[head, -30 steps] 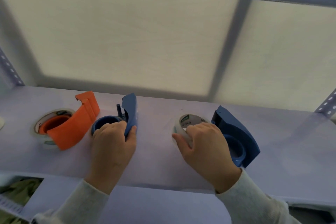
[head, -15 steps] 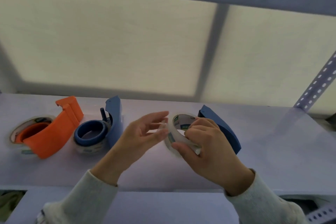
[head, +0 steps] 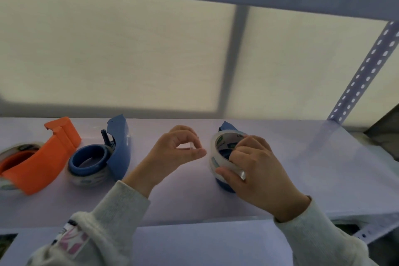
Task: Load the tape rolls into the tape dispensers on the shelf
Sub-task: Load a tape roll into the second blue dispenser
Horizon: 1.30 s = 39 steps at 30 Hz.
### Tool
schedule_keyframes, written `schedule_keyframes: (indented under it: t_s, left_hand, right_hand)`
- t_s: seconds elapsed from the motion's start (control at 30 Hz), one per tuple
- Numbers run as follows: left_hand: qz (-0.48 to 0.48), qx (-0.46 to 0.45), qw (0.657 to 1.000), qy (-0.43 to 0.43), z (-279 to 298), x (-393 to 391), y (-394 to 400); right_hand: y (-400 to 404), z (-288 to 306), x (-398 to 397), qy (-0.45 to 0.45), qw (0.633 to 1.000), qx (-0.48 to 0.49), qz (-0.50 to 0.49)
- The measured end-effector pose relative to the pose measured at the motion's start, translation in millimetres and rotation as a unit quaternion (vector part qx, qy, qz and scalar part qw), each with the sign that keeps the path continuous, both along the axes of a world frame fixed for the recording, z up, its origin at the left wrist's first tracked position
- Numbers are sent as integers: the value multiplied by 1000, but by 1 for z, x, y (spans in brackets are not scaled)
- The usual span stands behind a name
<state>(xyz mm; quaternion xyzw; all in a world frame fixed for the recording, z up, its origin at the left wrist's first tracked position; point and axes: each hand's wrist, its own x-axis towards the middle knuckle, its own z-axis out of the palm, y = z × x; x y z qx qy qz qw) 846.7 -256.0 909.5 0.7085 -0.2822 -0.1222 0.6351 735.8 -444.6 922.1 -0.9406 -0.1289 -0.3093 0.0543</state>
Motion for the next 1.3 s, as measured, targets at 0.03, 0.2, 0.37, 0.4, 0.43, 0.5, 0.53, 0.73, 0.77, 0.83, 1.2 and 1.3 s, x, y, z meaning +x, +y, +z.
schedule_keyframes:
  t_s: [0.03, 0.2, 0.37, 0.4, 0.43, 0.5, 0.53, 0.73, 0.77, 0.83, 1.2, 1.3]
  left_hand:
    - [22, 29, 999, -26, -2, 1, -3]
    - [32, 103, 988, -108, -15, 3, -12]
    - [15, 113, 989, -92, -24, 4, -16]
    - [15, 117, 989, -92, -25, 4, -17]
    - [15, 118, 988, -94, -27, 3, -18]
    - [17, 119, 988, -101, -29, 2, -20]
    - [18, 119, 987, -103, -29, 1, -21]
    - [2, 110, 990, -91, -31, -4, -26]
    - [-7, 111, 990, -91, -32, -5, -27]
    - [-28, 109, 990, -87, -35, -7, -30]
    - [-13, 162, 984, -77, -24, -11, -31]
    - [-93, 164, 981, -48, -10, -11, -24]
  right_hand:
    - [-1, -2, -1, 0, 1000, -18, -6]
    - [-6, -11, -7, 31, 997, -65, -36]
    - [-6, -15, -8, 56, 995, -72, -40]
    - [-6, -16, -7, 60, 995, -72, -40]
    - [-6, -17, -7, 61, 995, -70, -41]
    - [-7, -20, -8, 57, 995, -61, -50]
    - [-6, -21, -9, 55, 995, -54, -57]
    - [-7, -25, -13, 146, 965, 174, -128]
    - [-8, -23, -14, 162, 955, 209, -133]
    - [-11, -21, -14, 176, 947, 232, -135]
    - [-26, -19, -12, 209, 927, 266, -161]
    - [-30, -15, -14, 226, 917, 300, -131]
